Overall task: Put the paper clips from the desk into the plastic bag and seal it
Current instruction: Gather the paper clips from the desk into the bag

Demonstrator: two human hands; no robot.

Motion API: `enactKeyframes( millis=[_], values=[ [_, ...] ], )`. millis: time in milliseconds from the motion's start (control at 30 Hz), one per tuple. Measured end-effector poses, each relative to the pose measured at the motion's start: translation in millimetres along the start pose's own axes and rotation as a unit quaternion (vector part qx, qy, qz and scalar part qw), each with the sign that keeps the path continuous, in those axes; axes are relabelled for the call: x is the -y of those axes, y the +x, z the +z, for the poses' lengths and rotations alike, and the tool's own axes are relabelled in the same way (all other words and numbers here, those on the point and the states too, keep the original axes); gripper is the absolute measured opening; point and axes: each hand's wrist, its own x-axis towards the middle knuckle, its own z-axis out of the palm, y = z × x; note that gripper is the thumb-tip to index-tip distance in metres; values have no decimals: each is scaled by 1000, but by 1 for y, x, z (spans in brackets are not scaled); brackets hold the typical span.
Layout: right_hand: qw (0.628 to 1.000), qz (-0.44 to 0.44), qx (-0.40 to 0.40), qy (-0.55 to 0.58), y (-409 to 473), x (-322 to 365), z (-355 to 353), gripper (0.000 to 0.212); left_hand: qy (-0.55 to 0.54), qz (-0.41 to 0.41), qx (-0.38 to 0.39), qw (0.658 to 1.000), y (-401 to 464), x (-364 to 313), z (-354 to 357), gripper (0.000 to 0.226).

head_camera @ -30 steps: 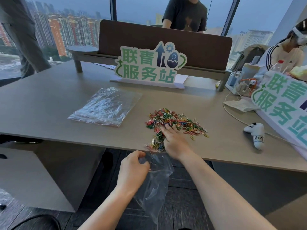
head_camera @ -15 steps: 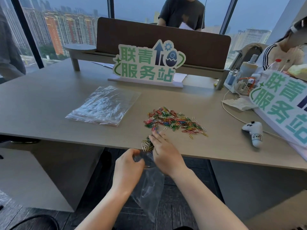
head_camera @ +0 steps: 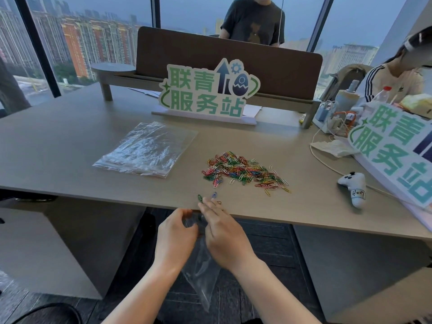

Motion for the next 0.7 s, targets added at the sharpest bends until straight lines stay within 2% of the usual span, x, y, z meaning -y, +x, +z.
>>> enactKeyframes(
  millis=[133,433,567,700],
  values=[
    [998,27,-52,2,14,-12,-11,56,-7,-9,5,1000,-1,-2,-2,25],
    [993,104,48,-43,80,-43,-32,57,-16,-16,10,1000,-1,-2,-6,29],
    [989,107,91,-44,96,-49,-29,56,-12,-15,17,1000,0,0,-5,30],
    [990,88,92,-52,93,-47,-27,55,-11,-21,19,1000,2,2,-4,30]
  ],
)
